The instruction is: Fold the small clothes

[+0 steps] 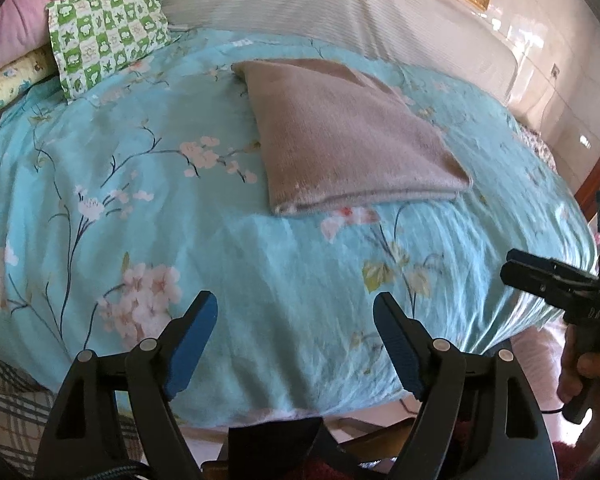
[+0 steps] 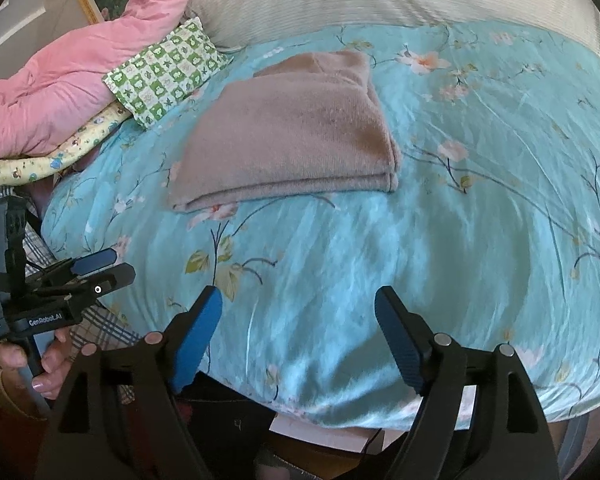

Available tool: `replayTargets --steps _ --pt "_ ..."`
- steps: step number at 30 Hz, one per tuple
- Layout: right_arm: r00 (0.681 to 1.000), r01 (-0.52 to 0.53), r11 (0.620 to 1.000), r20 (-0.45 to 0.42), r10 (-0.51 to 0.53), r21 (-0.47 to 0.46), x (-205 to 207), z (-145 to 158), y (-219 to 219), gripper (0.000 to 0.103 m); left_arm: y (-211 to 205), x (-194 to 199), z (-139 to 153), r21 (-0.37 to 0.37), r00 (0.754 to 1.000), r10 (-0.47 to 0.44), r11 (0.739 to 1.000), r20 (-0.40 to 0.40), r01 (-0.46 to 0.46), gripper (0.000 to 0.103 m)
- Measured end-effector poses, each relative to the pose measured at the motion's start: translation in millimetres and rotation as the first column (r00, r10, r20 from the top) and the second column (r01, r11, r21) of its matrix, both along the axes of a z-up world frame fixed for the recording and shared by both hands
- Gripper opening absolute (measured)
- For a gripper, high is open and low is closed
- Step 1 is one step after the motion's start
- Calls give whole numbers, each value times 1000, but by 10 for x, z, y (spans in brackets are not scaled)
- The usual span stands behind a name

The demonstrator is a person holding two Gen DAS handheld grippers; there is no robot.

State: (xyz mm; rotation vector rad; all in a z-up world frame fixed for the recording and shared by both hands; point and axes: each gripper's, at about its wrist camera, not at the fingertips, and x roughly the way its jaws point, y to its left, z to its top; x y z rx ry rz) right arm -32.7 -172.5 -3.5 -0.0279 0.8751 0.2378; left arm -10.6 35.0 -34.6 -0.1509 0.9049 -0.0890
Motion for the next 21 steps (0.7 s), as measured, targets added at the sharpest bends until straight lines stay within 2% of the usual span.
replayTargets --steps 6,10,13,17,21 --pt "1000 3 1000 24 -3 29 250 133 -54 79 144 372 151 -48 1000 4 999 25 -3 82" --pt "999 9 998 39 -11 64 552 248 -99 80 314 847 257 -119 999 5 993 33 -1 83" --pt "998 13 997 66 -18 78 833 355 -119 80 496 1285 319 -183 999 20 983 26 -14 83" --pt "997 5 995 78 -13 101 1235 446 -143 80 751 1903 282 -298 1000 20 954 -8 -22 83" --pt "998 5 992 62 -13 127 1662 439 -195 80 864 2366 145 -348 999 22 937 -49 -37 83"
